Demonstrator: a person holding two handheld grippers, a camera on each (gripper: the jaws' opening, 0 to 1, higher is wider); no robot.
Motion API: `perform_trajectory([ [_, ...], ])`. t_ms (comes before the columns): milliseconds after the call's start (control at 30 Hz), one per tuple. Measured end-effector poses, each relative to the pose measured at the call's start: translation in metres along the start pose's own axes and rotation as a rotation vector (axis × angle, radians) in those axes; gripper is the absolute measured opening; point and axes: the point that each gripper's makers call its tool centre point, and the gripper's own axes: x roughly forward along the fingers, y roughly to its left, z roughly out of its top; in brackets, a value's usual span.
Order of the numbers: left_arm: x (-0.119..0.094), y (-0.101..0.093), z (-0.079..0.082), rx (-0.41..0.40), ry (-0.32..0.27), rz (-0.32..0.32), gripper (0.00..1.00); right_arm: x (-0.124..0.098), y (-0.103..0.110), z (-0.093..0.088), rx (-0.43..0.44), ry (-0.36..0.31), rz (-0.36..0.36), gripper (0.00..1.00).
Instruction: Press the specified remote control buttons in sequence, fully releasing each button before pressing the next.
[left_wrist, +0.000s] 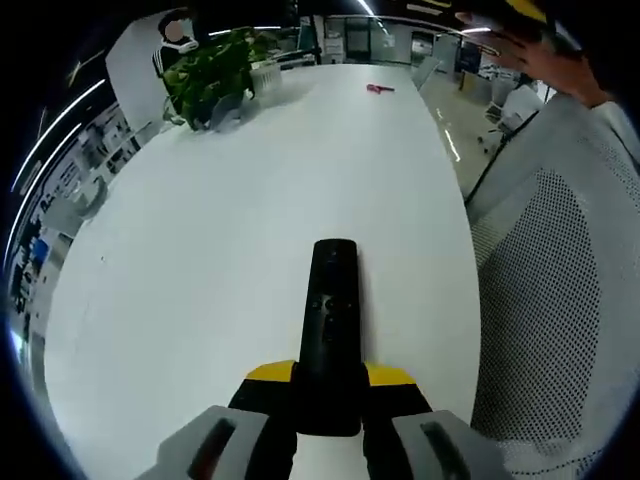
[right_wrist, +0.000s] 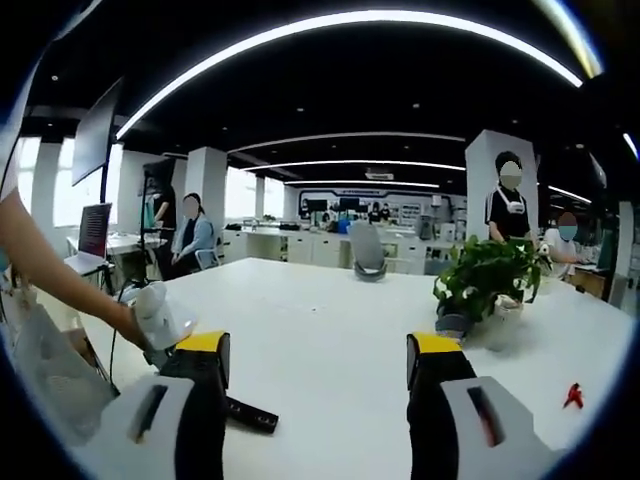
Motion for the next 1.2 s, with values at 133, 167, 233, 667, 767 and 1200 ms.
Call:
perform_trajectory([
  [133,-0.001,0.012,0.005,0.028,0.006,0.013,0.23,0.001,0.000,-0.002,-0.004,0.014,0.001,0.75],
  [167,-0.001,0.014,0.006,0.035,0.009,0.015,0.23,0.001,0.000,-0.002,-0.005,0.015,0.000,0.75],
  [233,-0.001,0.019,0.006,0.043,0.016,0.016,0.23,0.001,0.000,-0.003,-0.005,0.016,-0.002,0.74],
  [667,0.000,0.052,0.007,0.089,0.049,0.033,0.23,0.000,-0.006,0.002,-0.009,-0.011,-0.040,0.88],
  [767,0.001,0.060,0.008,0.100,0.054,0.040,0.23,0.000,-0.009,0.000,-0.013,0.002,-0.053,0.92],
  [1200,0.004,0.092,0.013,0.152,0.078,0.056,0.23,0.002,-0.007,0.002,-0.037,-0.005,-0.054,1.00],
])
